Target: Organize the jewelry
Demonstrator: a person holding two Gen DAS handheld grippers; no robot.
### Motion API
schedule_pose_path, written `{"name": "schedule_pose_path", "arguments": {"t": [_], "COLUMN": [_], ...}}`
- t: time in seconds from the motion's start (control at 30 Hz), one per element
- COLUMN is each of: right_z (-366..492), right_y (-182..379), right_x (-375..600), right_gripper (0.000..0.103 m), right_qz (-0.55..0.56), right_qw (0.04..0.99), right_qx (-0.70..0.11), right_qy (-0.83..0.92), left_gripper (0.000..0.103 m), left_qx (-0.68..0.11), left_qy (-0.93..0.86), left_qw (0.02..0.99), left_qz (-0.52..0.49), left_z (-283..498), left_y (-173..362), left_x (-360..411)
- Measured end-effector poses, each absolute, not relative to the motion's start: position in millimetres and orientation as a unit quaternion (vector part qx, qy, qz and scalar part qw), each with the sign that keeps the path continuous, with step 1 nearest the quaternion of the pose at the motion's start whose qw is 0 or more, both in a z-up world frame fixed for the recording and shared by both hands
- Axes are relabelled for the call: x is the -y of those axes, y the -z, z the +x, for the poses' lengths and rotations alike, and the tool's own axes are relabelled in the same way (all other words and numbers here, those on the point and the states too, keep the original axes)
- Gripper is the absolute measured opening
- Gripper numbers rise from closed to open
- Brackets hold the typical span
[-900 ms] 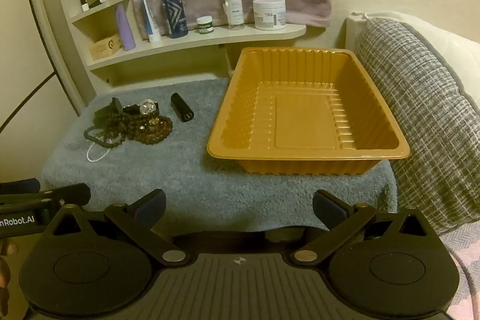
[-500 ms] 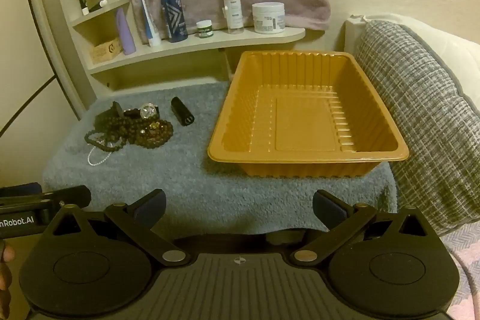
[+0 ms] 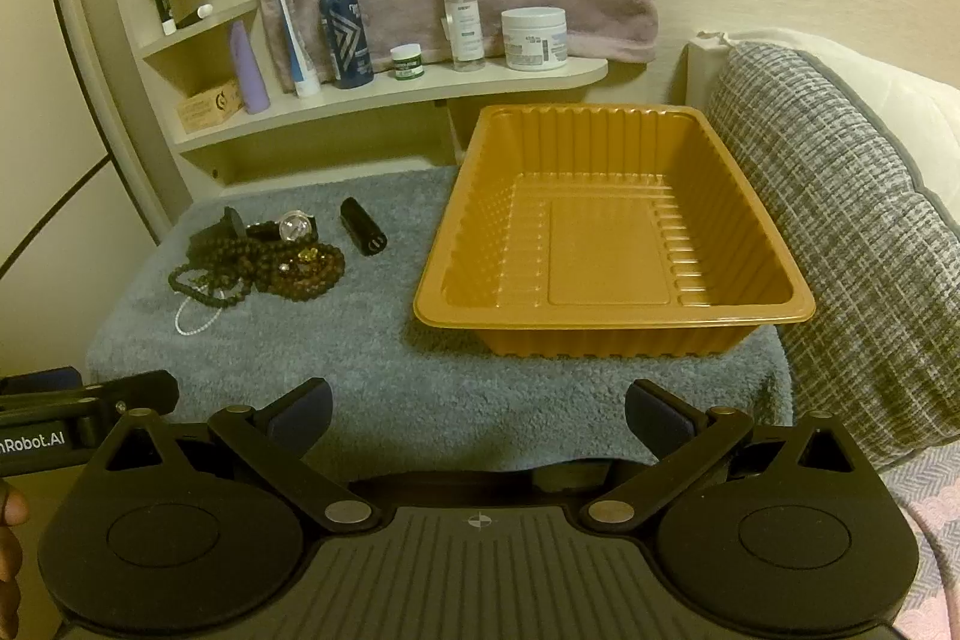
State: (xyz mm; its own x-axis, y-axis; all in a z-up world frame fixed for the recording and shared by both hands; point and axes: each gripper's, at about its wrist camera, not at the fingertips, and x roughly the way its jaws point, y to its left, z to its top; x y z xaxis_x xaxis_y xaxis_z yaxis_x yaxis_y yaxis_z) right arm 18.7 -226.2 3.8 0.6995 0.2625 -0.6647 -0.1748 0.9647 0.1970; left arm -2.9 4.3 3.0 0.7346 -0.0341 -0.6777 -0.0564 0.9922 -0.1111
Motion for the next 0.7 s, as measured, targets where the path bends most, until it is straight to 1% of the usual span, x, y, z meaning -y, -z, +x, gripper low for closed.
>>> {"name": "schedule_pose_path", "arguments": {"t": [0.7], "right_z": [18.3], "right_y": [-4.1], "right_x": [226.1], "right_gripper": [0.103], "right_qz": [0.06], "right_qw": [0.92], "right_qx": [-0.368], "right_qy": [-0.118], "left_gripper": [0.101], "left_qx": [-0.363], "left_qy": [-0.004], "left_qw": [0.93], "left_qz": [-0.06], "left_z": [-3.6], "left_y": [-3.7], "left_x": [-2.6]}}
